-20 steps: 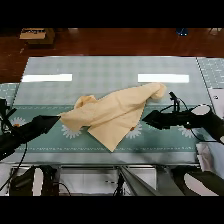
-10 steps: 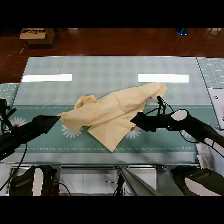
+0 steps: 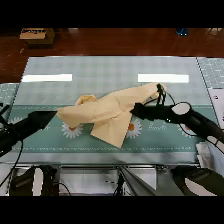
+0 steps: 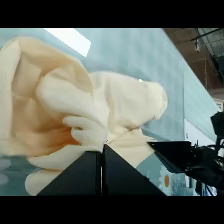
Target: Fold the shirts.
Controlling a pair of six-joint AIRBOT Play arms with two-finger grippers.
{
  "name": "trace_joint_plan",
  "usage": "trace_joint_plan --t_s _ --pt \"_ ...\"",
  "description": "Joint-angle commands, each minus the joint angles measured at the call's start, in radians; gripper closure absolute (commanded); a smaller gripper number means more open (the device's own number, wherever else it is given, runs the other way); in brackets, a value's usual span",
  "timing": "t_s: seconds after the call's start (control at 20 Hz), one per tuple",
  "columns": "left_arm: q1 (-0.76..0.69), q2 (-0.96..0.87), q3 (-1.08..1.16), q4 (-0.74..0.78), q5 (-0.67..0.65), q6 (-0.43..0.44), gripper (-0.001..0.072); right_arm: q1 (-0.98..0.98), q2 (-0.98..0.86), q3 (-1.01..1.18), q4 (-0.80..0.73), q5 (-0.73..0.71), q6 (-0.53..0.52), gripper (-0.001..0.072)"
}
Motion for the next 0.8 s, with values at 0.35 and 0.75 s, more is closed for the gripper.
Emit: trace_joint_plan --t_s 0.35,0.75 --pt "0.103 0.001 0.636 0.001 0.381 0.034 0.0687 0.002 0.487 0.632 -0.93 0.101 0.472 0.0687" --pt "0.119 0.001 1.02 0.024 0.113 0.029 0.0689 0.002 0.598 0.865 -1.043 0.288 0.532 0.0687"
